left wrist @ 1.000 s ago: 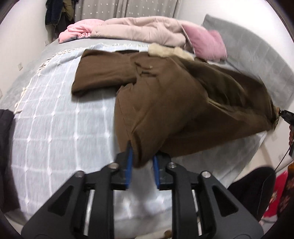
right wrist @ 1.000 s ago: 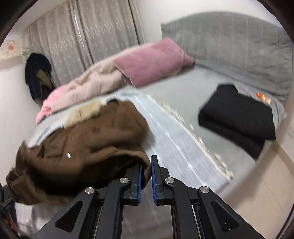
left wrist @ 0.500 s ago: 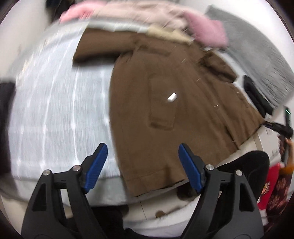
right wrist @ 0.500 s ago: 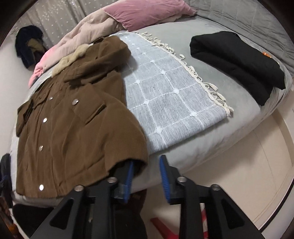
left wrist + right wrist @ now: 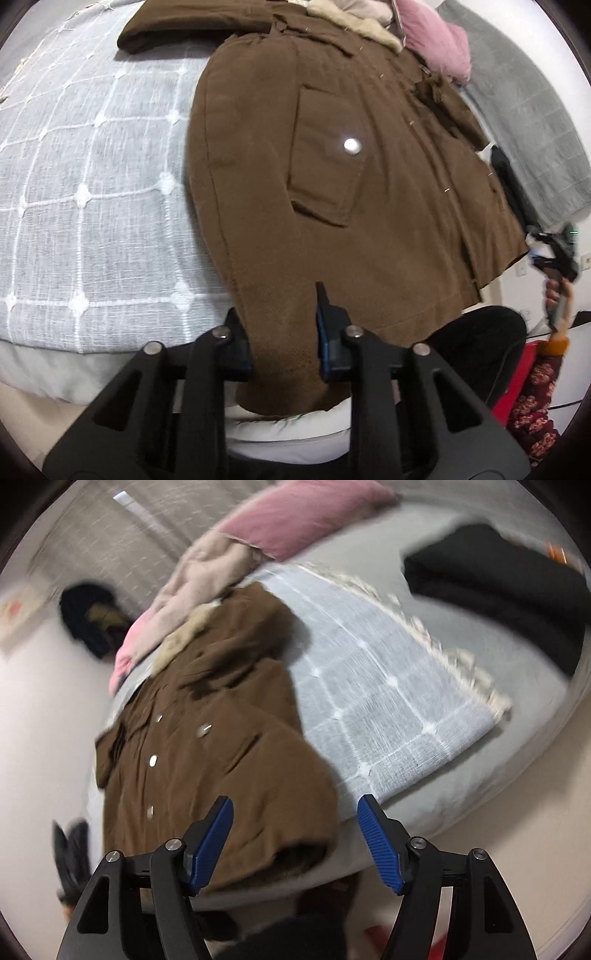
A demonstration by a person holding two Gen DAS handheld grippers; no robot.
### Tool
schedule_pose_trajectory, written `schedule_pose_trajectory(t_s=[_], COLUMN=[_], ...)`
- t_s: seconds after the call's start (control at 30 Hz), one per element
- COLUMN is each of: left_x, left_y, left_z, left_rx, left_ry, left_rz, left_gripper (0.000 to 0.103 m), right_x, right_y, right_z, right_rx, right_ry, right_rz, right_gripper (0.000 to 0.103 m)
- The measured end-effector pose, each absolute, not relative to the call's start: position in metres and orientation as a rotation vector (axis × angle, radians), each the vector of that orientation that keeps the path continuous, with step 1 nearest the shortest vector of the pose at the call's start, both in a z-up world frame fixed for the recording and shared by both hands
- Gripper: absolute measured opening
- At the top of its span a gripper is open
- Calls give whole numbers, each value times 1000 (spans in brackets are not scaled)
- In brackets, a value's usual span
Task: Fold large clothes
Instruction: 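Lay the coat flat on the bed and release both tools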
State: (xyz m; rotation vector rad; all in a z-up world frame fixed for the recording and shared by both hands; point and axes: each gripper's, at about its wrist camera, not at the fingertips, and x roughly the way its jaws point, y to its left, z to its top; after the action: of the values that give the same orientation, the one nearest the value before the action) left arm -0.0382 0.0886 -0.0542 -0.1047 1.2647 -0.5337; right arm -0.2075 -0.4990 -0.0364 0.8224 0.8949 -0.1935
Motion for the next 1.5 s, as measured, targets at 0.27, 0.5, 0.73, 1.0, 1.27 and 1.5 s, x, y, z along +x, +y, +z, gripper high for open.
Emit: schedule_pose_trajectory(t_s=[0.27,0.5,0.73,1.0,1.27,1.5], left_x=[-62,-41,-27,-59,-65,-34], left_y=[123,119,113,111,95,93], left_z=[28,-48,-64,-37,-27,9], left_rx=[-122,-42,-144,-34,209,233], left_ry=[982,1242,1335,1240,1200,1065], left_rz=[-524,-427,-477,-477,-330,-278], left_gripper=[22,49,18,16,72,81], right_x=[-187,-184,-181,-210,-190,-141], right_y=[-510,-504,-468,-461,-430,-389], right_z=[-77,-100,-102,-41,-62,12], right_rx=[1013,1050,1053,836,468,425], right_ry=[929,1013,1044,928,1172,988], right_rz=[-134,-97,-10,-105,-497,-427], right_gripper=[71,71,14,10,46,64])
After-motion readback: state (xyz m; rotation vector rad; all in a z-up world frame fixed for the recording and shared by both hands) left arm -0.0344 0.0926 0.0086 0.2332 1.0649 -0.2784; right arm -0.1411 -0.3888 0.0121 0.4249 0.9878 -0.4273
